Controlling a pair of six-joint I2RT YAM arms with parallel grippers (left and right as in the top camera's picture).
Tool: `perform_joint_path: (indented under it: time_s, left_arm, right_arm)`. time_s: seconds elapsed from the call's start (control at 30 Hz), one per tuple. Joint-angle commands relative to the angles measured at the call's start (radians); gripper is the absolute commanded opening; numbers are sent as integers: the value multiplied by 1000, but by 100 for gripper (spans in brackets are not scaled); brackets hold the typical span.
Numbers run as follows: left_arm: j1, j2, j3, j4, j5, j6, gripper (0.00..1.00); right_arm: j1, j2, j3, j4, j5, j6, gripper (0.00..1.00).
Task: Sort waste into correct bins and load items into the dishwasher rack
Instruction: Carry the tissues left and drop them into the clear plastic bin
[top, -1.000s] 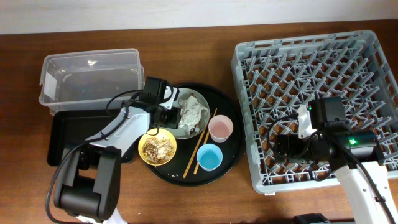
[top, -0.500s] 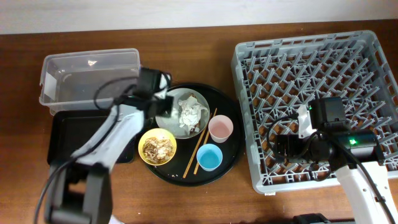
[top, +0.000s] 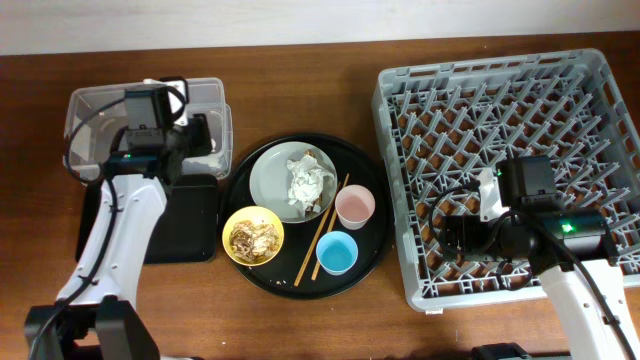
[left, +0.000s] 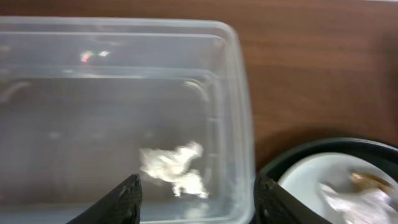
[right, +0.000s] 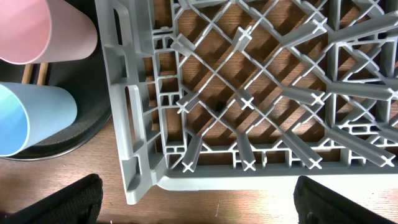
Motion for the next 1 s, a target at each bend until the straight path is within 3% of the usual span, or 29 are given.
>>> perform_joint_path:
  time_s: [0.0, 0.2, 0.27, 0.4, 0.5, 0.53, 0.67, 0.77, 0.9, 0.97]
  left_arm:
    - [-91, 3, 7, -60, 143, -7, 57]
    - [-340, 159, 0, -87, 146, -15, 59]
    - [-411, 262, 0, -54, 146, -15, 63]
    - [-473, 383, 0, -16, 146, -18, 61]
    - [-477, 383, 8, -19, 130, -18, 4]
    - [-471, 370, 23, -35, 98, -19, 0]
    - [-386, 221, 89, -106, -63, -18, 0]
    - [-274, 92, 96, -92, -69, -18, 1]
    - [-74, 59, 95, -61, -69, -18, 3]
    - [3, 82, 95, -40, -69, -18, 25]
  right_arm:
    - [5, -10, 21, 3, 4, 1, 99]
    - [5, -10, 21, 2, 4, 1, 99]
    - [5, -10, 21, 2, 4, 1, 99]
    - [5, -10, 21, 2, 4, 1, 99]
    - [5, -10, 21, 2, 4, 1, 99]
    - [5, -10, 21, 2, 4, 1, 99]
    - [5, -10, 21, 2, 4, 1, 99]
    - [5, -10, 21, 2, 4, 1, 99]
    - [5, -10, 21, 2, 4, 1, 99]
    - [5, -10, 21, 2, 4, 1, 99]
